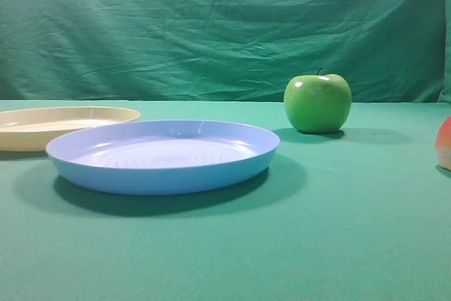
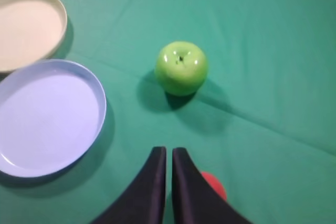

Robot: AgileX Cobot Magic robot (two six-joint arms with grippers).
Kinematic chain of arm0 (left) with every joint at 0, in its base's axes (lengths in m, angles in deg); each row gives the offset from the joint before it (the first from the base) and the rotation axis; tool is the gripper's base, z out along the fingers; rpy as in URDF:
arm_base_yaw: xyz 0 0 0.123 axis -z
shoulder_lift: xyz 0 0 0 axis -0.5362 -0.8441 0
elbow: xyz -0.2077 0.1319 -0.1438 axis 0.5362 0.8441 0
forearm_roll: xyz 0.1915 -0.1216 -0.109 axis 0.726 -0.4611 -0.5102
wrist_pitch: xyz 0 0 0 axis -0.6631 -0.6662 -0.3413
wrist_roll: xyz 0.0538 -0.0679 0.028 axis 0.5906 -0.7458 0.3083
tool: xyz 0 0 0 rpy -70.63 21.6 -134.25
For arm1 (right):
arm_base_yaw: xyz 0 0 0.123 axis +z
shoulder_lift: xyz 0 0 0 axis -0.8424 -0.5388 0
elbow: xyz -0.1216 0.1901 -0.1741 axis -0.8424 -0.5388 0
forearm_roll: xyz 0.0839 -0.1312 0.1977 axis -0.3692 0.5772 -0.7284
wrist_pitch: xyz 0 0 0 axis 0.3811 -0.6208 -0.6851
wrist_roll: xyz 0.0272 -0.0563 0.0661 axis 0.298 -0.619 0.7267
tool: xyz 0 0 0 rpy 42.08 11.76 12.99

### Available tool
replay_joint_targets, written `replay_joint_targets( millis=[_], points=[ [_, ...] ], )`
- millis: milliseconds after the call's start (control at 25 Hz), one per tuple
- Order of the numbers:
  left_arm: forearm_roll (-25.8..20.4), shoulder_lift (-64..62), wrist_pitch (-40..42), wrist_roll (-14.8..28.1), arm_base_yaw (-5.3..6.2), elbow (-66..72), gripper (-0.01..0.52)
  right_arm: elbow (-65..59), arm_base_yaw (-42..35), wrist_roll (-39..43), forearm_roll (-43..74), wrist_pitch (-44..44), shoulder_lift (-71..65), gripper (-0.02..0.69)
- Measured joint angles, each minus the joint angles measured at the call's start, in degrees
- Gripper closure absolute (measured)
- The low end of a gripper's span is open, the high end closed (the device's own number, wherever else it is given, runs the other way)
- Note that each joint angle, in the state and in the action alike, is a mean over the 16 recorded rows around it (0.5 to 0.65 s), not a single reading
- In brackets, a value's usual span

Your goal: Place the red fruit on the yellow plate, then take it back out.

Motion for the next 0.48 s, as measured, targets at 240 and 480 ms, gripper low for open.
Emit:
replay_joint_targets(
  millis=[240,480],
  points=[
    [0.0,0.0,0.0,0.0,0.0,0.0,0.514,0.09,0.0,1.12,0.61,-4.0,8.66,0.665],
    [0.0,0.0,0.0,0.0,0.0,0.0,0.514,0.19,0.0,2.67,2.79,-7.16,14.91,0.665]
  ],
)
